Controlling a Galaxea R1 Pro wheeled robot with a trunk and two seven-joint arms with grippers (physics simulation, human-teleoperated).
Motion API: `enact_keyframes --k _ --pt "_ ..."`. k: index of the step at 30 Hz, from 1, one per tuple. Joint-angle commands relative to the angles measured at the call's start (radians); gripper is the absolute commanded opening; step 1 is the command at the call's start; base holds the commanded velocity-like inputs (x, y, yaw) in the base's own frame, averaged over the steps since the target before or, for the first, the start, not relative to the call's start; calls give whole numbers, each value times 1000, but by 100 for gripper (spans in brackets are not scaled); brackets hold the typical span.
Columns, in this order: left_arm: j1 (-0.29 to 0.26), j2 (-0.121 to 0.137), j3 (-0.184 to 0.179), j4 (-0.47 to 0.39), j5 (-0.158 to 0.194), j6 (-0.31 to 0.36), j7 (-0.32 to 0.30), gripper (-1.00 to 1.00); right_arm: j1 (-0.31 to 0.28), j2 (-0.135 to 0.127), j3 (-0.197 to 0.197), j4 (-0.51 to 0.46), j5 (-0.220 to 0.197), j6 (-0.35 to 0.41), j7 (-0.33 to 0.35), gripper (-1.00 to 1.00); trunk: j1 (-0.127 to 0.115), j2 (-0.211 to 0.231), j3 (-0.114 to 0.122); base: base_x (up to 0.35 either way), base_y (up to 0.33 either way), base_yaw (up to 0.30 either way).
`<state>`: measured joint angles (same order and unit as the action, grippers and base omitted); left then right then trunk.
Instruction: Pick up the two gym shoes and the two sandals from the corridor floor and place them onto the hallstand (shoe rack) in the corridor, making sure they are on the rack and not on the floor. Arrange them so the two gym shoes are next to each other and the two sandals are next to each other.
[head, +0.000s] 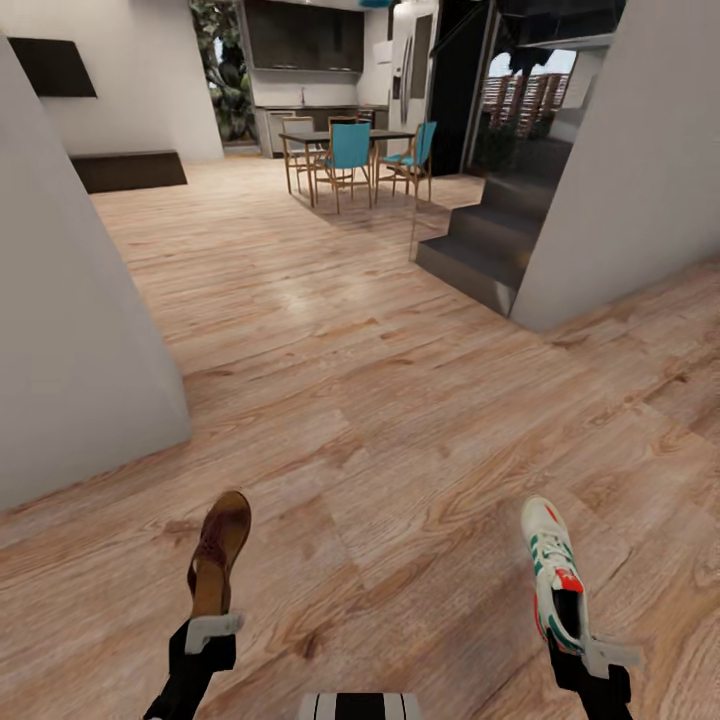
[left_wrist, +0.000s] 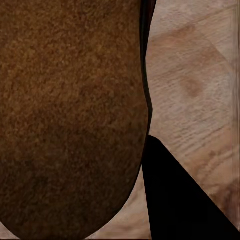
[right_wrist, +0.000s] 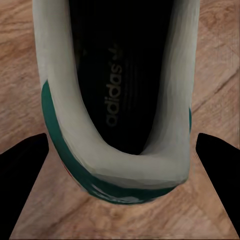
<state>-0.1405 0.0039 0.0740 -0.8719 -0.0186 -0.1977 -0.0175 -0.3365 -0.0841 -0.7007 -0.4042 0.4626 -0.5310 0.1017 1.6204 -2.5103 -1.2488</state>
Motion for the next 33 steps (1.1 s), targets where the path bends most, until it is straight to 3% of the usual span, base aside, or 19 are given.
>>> enact_keyframes --k 1,6,26,33 --pt "19 -5 3 4 -4 -20 0 -100 19 2 -8 5 0 -42 12 -100 -1 0 5 0 0 -101" --pt "58 -5 6 40 -6 -93 4 -100 61 8 -8 21 -1 -91 14 -100 -3 1 32 0 0 -99" --pt "61 -5 4 72 -6 -97 4 -100 62 12 -8 71 -6 -91 12 -100 -12 6 140 0 0 -27" --pt "61 -4 4 74 -5 -97 4 -100 62 52 -8 73 -2 -92 10 -100 -15 8 174 0 0 -227"
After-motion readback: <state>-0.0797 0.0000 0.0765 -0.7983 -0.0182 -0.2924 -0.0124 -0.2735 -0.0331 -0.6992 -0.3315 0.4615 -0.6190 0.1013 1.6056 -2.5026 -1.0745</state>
